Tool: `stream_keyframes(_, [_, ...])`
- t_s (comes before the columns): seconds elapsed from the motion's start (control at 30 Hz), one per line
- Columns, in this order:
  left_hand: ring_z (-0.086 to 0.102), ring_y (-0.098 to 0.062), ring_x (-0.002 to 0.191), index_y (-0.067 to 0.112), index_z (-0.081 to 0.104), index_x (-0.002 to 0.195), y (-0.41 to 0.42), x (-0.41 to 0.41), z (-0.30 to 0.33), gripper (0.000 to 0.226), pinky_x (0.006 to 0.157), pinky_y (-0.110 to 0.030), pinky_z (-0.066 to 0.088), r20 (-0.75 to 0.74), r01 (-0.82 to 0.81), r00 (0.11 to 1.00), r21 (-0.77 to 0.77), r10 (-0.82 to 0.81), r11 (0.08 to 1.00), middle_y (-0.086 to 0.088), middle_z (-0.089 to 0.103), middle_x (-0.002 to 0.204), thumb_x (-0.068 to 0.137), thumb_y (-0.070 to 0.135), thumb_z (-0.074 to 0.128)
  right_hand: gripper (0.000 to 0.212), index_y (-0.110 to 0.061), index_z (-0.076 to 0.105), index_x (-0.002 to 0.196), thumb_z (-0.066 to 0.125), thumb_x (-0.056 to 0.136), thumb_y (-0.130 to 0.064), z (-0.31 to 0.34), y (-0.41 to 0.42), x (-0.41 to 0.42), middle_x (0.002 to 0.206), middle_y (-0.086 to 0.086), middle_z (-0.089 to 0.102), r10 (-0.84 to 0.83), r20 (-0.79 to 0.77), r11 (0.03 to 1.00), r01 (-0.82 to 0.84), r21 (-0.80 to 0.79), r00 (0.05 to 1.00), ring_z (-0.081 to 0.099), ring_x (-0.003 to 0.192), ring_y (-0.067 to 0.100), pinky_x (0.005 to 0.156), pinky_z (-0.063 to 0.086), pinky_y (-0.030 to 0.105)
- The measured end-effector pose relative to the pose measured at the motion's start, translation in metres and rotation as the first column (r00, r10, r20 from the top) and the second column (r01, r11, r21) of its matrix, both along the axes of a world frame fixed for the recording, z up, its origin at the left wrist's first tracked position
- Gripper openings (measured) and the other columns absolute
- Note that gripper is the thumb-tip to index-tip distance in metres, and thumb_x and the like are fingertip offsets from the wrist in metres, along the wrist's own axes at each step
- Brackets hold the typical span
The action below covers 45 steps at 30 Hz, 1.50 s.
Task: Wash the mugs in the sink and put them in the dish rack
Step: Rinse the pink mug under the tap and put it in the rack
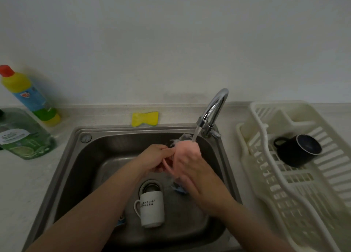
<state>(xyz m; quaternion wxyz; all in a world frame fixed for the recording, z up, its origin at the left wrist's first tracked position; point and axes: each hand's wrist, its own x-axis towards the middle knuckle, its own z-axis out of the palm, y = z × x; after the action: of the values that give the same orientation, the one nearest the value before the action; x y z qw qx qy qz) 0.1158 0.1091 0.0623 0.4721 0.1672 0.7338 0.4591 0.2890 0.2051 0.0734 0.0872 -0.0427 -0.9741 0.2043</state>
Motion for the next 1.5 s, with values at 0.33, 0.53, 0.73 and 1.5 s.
stream_keyframes(0.33, [0.057, -0.008, 0.05, 0.016, 0.06, 0.083, 0.004, -0.008, -0.002, 0.026, 0.044, -0.018, 0.037, 0.063, -0.023, 0.998, 0.048, 0.02, 0.999, -0.004, 0.066, 0.075, 0.101, 0.033, 0.051, 0.066, -0.024, 0.01, 0.154, 0.022, 0.097, -0.055, -0.007, 0.002, 0.022, 0.161, -0.015, -0.001, -0.073, 0.044, 0.969, 0.081, -0.234, 0.996, -0.008, 0.147, 0.003, 0.12, 0.004, 0.031])
stream_keyframes(0.53, [0.055, -0.009, 0.05, 0.014, 0.058, 0.086, -0.001, -0.003, -0.006, 0.025, 0.045, -0.019, 0.037, 0.125, -0.082, 0.989, 0.066, 0.073, 0.994, -0.002, 0.065, 0.073, 0.101, 0.032, 0.05, 0.063, -0.047, -0.003, 0.15, 0.026, 0.096, -0.063, 0.005, 0.006, 0.0, 0.159, -0.022, -0.004, -0.296, 0.123, 0.778, 0.314, -0.544, 0.947, 0.013, 0.145, 0.004, 0.114, 0.022, 0.028])
stream_keyframes(0.73, [0.057, -0.01, 0.051, 0.014, 0.058, 0.084, -0.004, -0.006, -0.006, 0.027, 0.045, -0.019, 0.039, 0.085, -0.06, 0.995, 0.054, 0.056, 0.997, -0.004, 0.067, 0.076, 0.101, 0.033, 0.05, 0.06, -0.032, 0.003, 0.154, 0.026, 0.101, -0.048, 0.003, 0.007, -0.01, 0.157, -0.024, -0.012, -0.249, 0.138, 0.853, 0.284, -0.438, 0.959, -0.01, 0.144, -0.005, 0.121, 0.004, 0.026])
stream_keyframes(1.5, [0.058, -0.015, 0.059, 0.017, 0.059, 0.079, -0.003, -0.009, -0.006, 0.029, 0.045, -0.018, 0.039, 0.069, -0.047, 0.997, 0.026, 0.046, 0.999, -0.008, 0.065, 0.076, 0.1, 0.034, 0.051, 0.056, -0.027, 0.014, 0.15, 0.016, 0.1, -0.052, -0.003, 0.0, 0.012, 0.159, -0.014, 0.005, 0.007, 0.095, 0.998, -0.001, -0.06, 0.995, -0.01, 0.146, 0.001, 0.119, -0.007, 0.024])
